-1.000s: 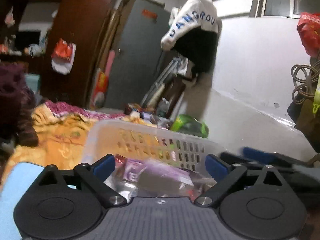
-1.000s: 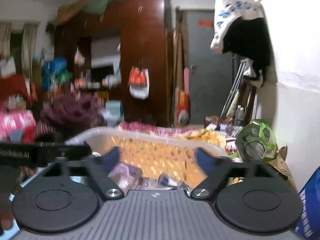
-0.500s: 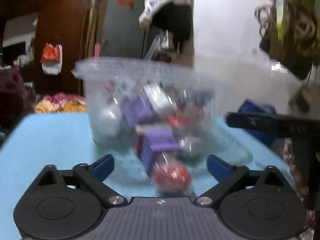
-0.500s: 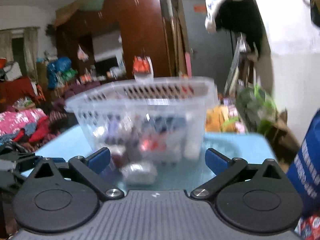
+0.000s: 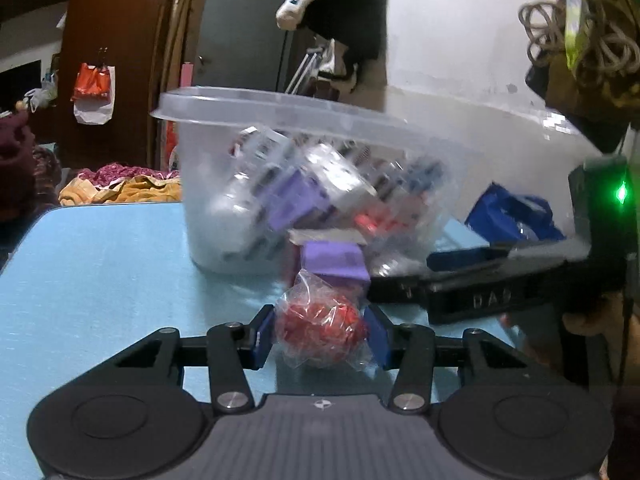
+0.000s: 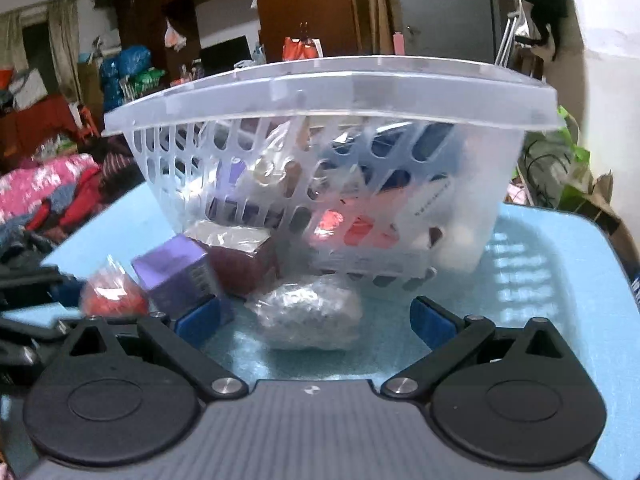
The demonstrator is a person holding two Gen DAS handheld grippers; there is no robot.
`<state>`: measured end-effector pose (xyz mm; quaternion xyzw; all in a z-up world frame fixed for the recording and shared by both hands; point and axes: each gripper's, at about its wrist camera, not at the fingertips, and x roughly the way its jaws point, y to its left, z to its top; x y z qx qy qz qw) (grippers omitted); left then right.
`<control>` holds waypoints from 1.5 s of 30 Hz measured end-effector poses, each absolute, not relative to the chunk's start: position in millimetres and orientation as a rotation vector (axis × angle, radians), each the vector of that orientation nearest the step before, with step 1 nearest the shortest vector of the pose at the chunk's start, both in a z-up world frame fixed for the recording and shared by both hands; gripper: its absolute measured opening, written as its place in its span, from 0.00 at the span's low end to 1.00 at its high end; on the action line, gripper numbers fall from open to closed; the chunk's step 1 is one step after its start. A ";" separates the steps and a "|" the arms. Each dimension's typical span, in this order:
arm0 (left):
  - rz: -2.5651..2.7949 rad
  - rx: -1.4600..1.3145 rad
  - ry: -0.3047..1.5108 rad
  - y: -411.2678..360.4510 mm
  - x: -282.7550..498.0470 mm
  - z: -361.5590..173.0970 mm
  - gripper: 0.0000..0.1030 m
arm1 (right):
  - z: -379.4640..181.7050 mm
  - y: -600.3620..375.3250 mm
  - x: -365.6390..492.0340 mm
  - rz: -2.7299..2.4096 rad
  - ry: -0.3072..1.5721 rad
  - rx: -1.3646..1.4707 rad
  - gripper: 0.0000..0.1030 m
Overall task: Organize objects
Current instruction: 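Grasp the red wrapped ball with the left gripper while the right grasps the silver-wrapped bundle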
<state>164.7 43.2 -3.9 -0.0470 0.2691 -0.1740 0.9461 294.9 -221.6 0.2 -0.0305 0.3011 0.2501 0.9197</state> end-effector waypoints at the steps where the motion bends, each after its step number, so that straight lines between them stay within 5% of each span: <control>1: -0.352 -0.101 0.541 46.8 165.6 -2.9 0.50 | 0.4 -220.7 295.2 0.518 0.621 -0.070 0.95; 5: -0.366 -0.137 0.536 56.8 170.9 -4.2 0.50 | 0.7 -221.2 297.0 0.519 0.635 -0.075 0.62; 28: -0.392 -0.362 0.228 93.7 144.3 4.7 0.50 | 22.0 -256.9 247.5 0.436 0.359 -0.014 0.61; 45: -0.274 -0.106 0.157 58.6 146.4 18.0 0.50 | 19.2 -259.2 244.3 0.440 0.343 0.001 0.61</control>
